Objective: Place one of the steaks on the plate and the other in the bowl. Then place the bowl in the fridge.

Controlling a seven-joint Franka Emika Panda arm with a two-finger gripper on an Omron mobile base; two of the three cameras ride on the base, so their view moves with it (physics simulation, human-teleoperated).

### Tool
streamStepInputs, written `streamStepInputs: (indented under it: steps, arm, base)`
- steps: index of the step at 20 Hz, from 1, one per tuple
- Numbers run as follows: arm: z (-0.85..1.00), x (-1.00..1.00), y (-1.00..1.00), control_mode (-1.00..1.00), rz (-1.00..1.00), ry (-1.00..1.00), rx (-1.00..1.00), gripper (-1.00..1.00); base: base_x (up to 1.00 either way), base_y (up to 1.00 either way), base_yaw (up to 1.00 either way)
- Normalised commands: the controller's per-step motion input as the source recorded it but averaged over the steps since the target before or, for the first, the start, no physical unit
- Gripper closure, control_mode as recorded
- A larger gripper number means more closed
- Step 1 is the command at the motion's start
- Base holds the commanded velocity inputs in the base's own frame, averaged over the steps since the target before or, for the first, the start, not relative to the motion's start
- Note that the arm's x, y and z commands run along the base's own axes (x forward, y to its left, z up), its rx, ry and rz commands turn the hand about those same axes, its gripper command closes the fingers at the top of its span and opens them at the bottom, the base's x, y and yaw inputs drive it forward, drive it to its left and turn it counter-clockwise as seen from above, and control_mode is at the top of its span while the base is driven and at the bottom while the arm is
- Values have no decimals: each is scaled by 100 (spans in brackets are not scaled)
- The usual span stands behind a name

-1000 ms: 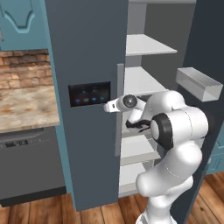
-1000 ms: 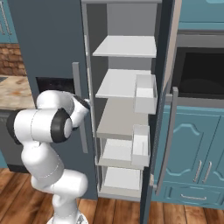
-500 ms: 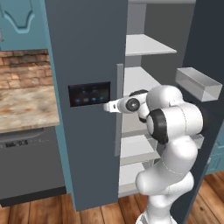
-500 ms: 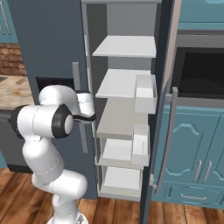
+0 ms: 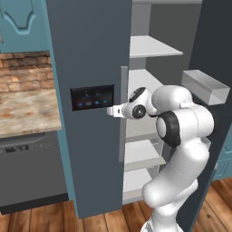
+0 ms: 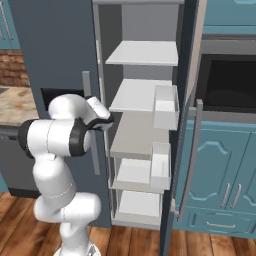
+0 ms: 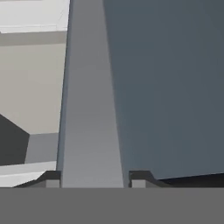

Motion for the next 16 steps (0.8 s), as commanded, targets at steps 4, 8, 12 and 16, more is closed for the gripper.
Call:
streamStepInputs:
  steps: [4, 8, 12, 16]
  arm:
    - [0, -22, 55, -100, -1, 0, 0, 100]
    - [16, -22, 54, -100, -2, 4, 0, 100]
    - [37, -25, 49, -100, -4, 23, 0, 100]
    - [43, -37, 55, -100, -3, 33, 0, 100]
  base:
    - [0, 0, 0]
    - [0, 0, 0]
    - [0, 0, 0]
    - [0, 0, 0]
